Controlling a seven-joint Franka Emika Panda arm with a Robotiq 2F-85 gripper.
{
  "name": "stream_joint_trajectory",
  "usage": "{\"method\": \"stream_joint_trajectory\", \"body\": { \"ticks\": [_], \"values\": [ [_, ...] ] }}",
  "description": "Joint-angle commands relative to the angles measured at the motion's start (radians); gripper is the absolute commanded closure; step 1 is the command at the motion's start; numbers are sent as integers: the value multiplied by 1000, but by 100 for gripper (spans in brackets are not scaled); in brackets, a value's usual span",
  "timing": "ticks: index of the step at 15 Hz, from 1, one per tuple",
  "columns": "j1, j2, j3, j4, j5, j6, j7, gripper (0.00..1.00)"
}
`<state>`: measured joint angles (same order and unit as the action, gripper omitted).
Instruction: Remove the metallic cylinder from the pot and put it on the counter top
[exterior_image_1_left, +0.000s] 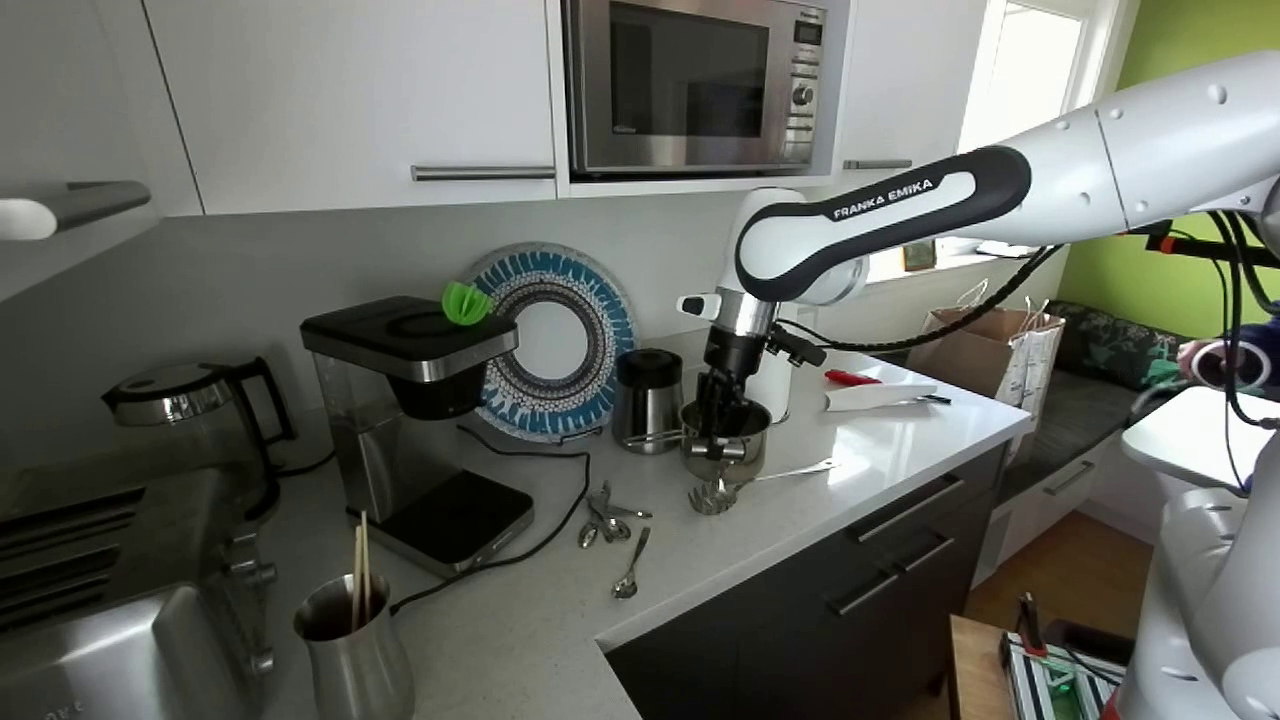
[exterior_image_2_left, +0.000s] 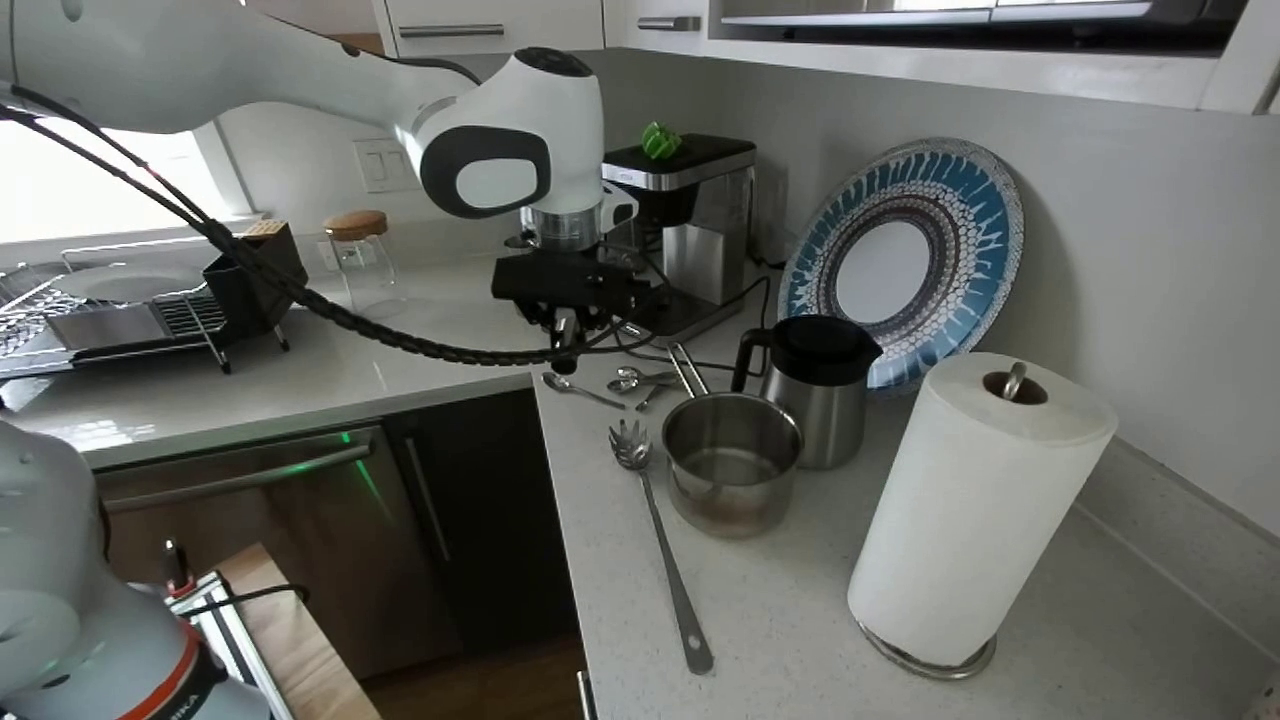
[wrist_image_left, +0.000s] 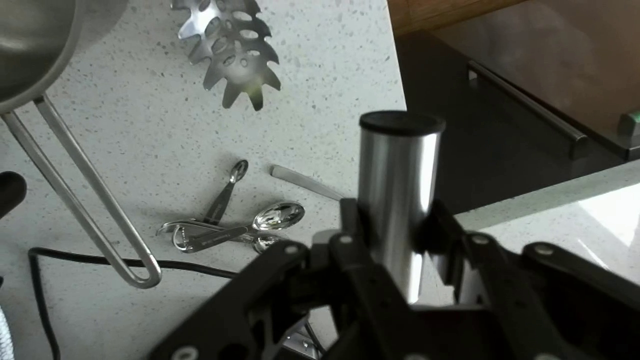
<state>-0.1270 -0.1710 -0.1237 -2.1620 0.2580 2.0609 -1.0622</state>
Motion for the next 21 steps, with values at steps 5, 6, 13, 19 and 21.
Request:
{"method": "stream_joint_trajectory", "body": {
  "ticks": [5, 6, 13, 19, 21],
  "values": [
    [81, 72, 34, -3, -30, 117, -65, 89],
    [95, 107, 53, 10, -53, 170, -49, 89],
    [164, 358, 150, 86, -314, 552, 152, 89],
    [143, 415, 169, 93, -458, 620, 229, 64],
    [144, 417, 168, 98, -468, 655, 231, 89]
  ]
}}
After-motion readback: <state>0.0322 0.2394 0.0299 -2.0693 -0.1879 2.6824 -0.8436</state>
